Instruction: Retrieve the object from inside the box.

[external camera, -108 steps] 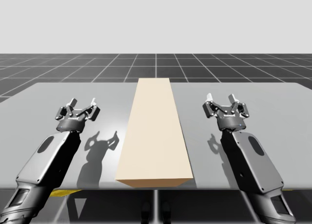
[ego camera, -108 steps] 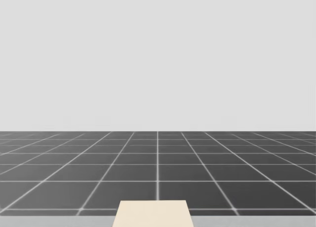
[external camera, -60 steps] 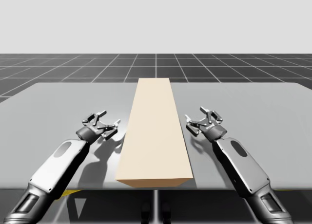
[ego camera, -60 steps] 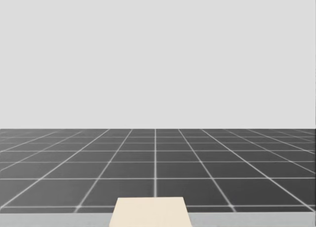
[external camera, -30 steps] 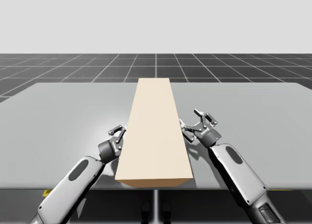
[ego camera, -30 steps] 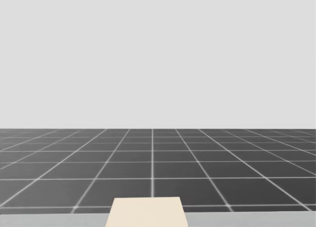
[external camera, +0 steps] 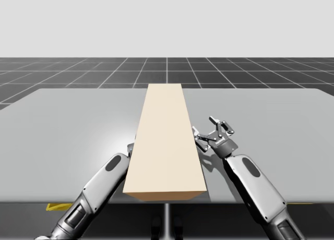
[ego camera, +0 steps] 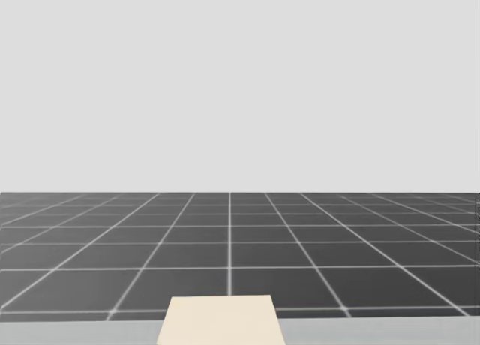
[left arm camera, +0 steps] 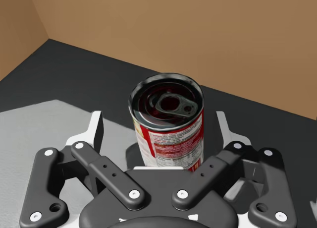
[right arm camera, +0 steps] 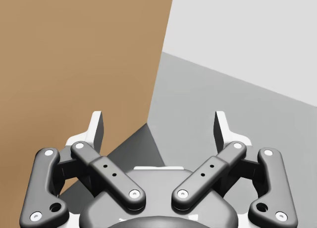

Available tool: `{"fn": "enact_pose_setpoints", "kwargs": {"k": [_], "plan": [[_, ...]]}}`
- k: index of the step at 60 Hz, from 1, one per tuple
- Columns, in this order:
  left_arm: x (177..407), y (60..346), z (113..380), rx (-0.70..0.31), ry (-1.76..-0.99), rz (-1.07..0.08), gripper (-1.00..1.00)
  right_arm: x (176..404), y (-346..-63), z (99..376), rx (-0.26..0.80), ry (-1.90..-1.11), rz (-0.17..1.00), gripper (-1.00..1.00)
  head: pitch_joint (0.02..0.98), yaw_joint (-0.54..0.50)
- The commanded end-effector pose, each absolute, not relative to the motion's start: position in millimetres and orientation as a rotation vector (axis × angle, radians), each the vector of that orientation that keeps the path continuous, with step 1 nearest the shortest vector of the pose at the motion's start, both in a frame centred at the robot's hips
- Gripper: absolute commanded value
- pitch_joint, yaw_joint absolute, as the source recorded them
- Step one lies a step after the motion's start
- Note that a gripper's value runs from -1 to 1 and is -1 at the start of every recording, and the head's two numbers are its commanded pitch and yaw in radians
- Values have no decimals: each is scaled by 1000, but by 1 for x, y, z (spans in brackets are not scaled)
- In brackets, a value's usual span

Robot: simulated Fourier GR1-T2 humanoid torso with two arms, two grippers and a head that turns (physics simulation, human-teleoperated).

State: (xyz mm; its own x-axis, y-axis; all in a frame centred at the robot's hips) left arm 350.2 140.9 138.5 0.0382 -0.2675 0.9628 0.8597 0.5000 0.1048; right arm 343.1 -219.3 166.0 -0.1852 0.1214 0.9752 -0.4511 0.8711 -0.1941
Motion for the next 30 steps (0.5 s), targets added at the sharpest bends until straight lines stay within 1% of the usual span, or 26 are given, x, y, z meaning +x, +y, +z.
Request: {"fn": "enact_pose_setpoints", "kwargs": {"k": [1,6,7,8,9,10,11,12,16,22,24,27,28,30], "plan": [[366,121,128,-649,-1207,-921,-1000,343,-221,168,244,-1701,515,-1000,71,-36],[368,118,124,-679,-1170,-894,-1000,342,-222,169,236,-1705,512,-1000,77,-42],[367,117,123,-679,-1173,-893,-589,342,-222,169,236,-1706,510,-1000,78,-43],[367,117,121,-689,-1159,-892,356,342,-222,169,235,-1706,508,-1000,79,-44],[366,117,120,-690,-1153,-893,918,342,-223,169,234,-1707,507,-1000,78,-45],[366,118,120,-689,-1149,-893,918,342,-223,169,233,-1707,507,-1000,78,-45],[365,118,118,-691,-1140,-888,985,342,-223,169,229,-1708,506,-1000,78,-45],[365,118,118,-691,-1139,-889,1000,342,-223,169,227,-1708,506,-1000,79,-46],[364,120,121,-697,-1137,-880,1000,342,-223,170,225,-1708,503,-1000,78,-44],[364,130,132,-679,-1163,-868,1000,342,-224,170,225,-1710,500,-1000,76,-44],[364,139,135,-657,-1179,-866,1000,342,-224,170,223,-1711,499,-1000,74,-44],[364,150,139,-647,-1184,-849,1000,342,-224,170,223,-1711,496,-1000,72,-45],[363,158,141,-627,-1193,-845,1000,342,-225,170,223,-1711,495,-1000,71,-45],[362,167,143,-622,-1200,-831,1000,343,-225,170,221,-1712,495,-1000,70,-44]]}}
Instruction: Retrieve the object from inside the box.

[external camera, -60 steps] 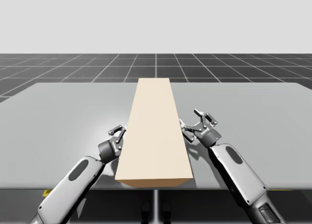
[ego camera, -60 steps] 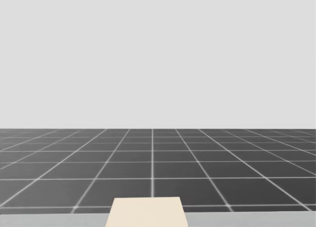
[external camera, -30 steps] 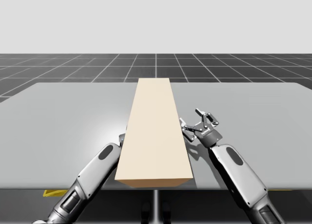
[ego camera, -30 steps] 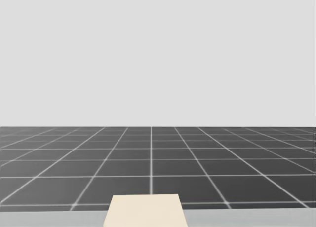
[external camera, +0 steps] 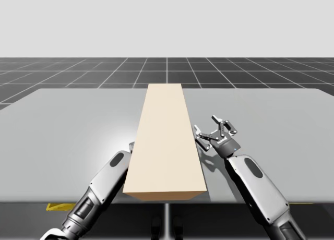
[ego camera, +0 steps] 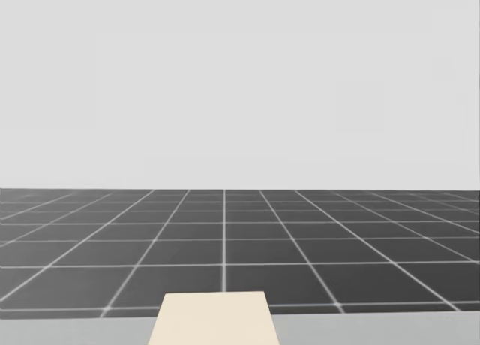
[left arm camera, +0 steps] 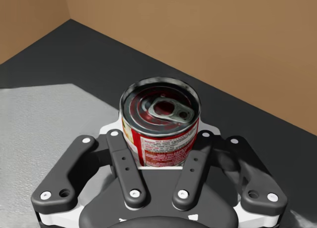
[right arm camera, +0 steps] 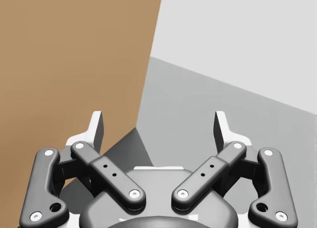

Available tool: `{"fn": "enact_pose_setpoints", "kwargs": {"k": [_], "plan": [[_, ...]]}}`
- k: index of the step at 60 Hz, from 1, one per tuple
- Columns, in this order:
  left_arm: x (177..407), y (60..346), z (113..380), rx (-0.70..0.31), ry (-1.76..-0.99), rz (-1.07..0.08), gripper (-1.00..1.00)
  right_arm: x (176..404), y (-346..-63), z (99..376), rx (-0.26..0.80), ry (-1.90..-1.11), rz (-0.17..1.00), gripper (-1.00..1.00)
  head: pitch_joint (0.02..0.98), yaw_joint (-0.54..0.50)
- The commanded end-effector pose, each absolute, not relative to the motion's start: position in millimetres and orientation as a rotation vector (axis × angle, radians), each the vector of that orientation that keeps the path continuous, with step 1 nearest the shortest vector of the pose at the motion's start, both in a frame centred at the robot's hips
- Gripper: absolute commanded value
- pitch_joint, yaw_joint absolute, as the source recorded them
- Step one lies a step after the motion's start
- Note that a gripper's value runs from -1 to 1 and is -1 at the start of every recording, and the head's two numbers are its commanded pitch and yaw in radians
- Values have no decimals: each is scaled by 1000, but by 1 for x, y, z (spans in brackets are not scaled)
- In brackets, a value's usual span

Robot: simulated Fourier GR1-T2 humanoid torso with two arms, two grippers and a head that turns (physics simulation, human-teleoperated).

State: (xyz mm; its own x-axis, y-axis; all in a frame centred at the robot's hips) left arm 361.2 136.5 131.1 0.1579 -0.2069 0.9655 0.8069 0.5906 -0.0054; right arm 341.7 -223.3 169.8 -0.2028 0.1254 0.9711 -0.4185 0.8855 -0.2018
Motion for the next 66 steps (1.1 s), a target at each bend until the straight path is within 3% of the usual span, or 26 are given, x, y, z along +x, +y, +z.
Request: {"fn": "enact_pose_setpoints", "kwargs": {"k": [1,14,29,35,66], "plan": [[361,173,144,-614,-1205,-823,1000,343,-225,170,221,-1712,494,-1000,70,-44],[346,232,171,-546,-1279,-771,1000,343,-225,171,218,-1715,488,-1000,66,-41],[341,275,207,-468,-1356,-731,1000,343,-227,173,220,-1714,479,-1000,60,-46],[345,280,228,-441,-1395,-732,1000,343,-227,173,220,-1713,479,-1000,53,-46],[385,275,387,-293,-1629,-756,1000,344,-229,173,216,-1705,482,-1000,40,-55]]}}
